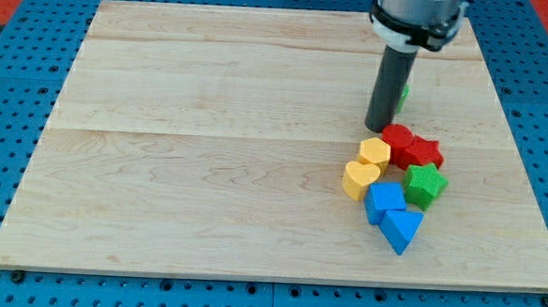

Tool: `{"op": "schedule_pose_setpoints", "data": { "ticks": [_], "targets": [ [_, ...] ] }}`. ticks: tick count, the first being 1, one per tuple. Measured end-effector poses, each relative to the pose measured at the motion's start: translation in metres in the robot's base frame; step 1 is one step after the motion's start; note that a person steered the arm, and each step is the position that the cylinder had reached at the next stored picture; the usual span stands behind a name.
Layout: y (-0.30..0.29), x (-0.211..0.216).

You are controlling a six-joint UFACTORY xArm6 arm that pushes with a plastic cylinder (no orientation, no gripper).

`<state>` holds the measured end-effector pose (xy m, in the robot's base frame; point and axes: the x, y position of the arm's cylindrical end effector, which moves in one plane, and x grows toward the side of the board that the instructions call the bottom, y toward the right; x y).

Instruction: Separate the yellow blocks from the group of blocks

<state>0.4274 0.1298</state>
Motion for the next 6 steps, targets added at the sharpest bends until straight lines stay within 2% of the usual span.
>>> {"op": "schedule_pose_setpoints", "data": {
  "ticks": [2, 4, 5, 6],
  "targets": [
    [-0.01, 0.056],
    [-0.12, 0.056],
    [-0.178, 0.07],
    [-0.11, 0.114]
  ]
}}
